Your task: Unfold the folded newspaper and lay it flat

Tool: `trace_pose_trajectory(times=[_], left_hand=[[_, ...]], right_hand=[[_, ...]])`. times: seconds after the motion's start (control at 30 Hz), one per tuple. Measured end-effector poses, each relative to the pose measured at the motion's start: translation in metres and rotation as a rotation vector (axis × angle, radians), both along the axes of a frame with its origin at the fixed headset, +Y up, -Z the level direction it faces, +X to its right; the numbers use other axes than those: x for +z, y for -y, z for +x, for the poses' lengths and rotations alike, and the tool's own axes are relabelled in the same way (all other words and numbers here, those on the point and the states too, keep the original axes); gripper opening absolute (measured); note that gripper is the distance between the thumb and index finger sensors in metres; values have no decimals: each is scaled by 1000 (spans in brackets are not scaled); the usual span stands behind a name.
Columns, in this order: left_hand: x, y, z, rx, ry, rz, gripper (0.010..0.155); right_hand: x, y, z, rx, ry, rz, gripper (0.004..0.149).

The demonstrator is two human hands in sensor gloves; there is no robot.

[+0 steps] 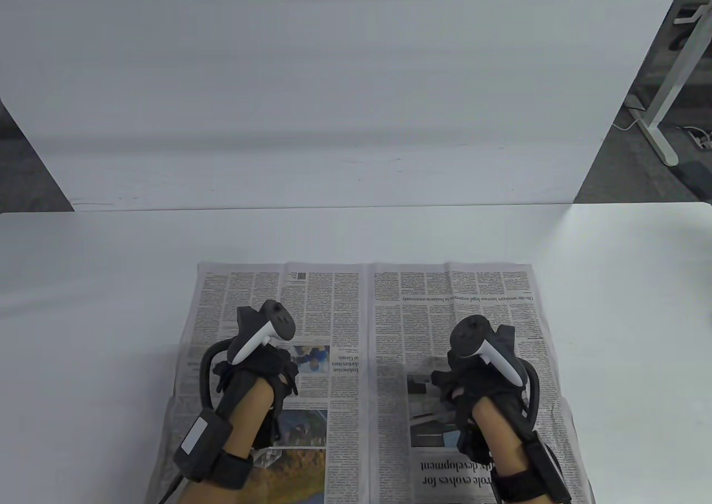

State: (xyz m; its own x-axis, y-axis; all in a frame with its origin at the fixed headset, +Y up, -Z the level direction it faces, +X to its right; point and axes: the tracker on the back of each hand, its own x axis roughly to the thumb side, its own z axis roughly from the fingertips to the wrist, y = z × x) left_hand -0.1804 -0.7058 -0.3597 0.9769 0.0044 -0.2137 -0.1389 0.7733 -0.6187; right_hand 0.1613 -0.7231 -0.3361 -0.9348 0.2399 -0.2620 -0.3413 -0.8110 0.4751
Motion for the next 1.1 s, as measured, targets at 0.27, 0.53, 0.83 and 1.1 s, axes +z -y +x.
trace_pose_trajectory(times=[0.27, 0.53, 0.83, 1.1], left_hand=[[-4, 14, 1, -27, 17, -30, 56], [-7, 23, -2, 37, -26, 18, 60], [-19, 44, -4, 84, -5, 39, 70], [-26, 48, 0, 90, -30, 66, 72]], right_hand=[[-2, 6, -1, 22, 11, 26, 66], [-6, 18, -1, 36, -3, 40, 69], [-19, 38, -4, 66, -26, 64, 77], [-26, 44, -2, 72, -10, 101, 78]])
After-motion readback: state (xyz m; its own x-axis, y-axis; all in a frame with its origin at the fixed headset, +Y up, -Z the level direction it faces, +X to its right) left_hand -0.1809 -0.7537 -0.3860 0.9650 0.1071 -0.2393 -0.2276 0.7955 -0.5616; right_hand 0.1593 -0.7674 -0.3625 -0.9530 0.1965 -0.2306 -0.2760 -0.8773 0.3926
